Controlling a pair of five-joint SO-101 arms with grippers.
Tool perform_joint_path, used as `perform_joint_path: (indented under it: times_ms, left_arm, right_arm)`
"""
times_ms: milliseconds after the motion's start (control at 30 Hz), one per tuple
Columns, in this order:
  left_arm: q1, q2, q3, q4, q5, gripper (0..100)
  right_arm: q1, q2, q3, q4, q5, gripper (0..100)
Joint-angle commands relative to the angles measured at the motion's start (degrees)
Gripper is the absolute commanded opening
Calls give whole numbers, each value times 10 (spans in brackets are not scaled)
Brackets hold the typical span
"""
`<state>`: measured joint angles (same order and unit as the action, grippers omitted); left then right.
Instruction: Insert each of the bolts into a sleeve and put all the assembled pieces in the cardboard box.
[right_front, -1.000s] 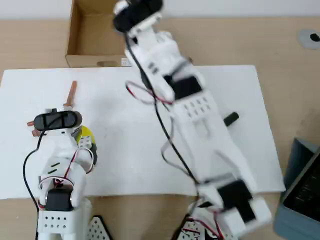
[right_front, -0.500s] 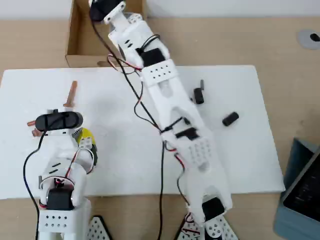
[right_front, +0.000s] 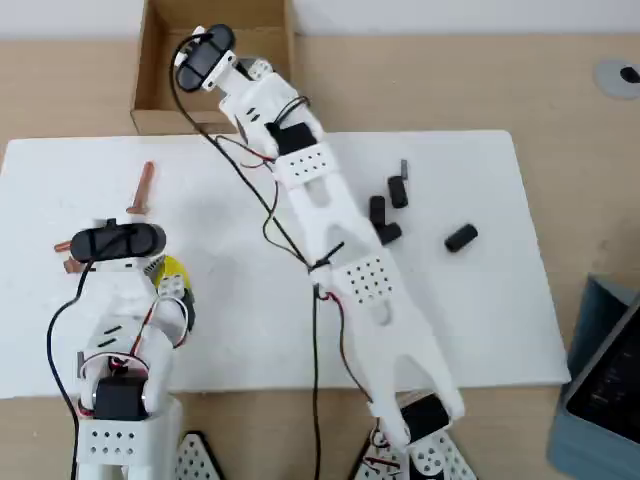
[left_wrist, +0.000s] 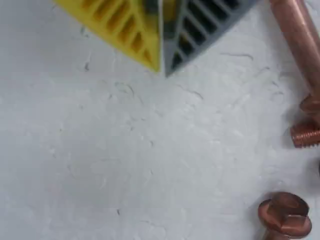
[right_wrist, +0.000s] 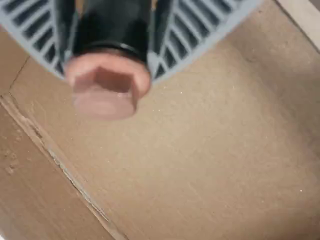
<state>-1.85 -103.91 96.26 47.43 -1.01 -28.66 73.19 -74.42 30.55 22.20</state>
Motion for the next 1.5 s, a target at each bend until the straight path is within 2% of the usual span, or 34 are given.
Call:
perform_joint_path:
  times_ms: [0, 167, 533, 733, 1200, 1467]
  left_arm:
    - [-4, -6, 7, 1, 2, 0]
    - [-4, -6, 7, 1, 2, 0]
    - [-4, -5, 7, 1, 2, 0]
    - [-3, -4, 7, 1, 2, 1]
    - [-3, -6, 7, 43, 2, 2]
    - [-3, -6, 7, 42, 2, 2]
  right_arm:
    - [11, -14, -51, 8, 5, 48]
    - [15, -14, -52, 33, 5, 156]
    - [17, -15, -102, 87, 3, 156]
    - [22, -16, -216, 214, 4, 156]
    - [58, -208, -211, 482, 2, 156]
    - [67, -287, -211, 682, 4, 156]
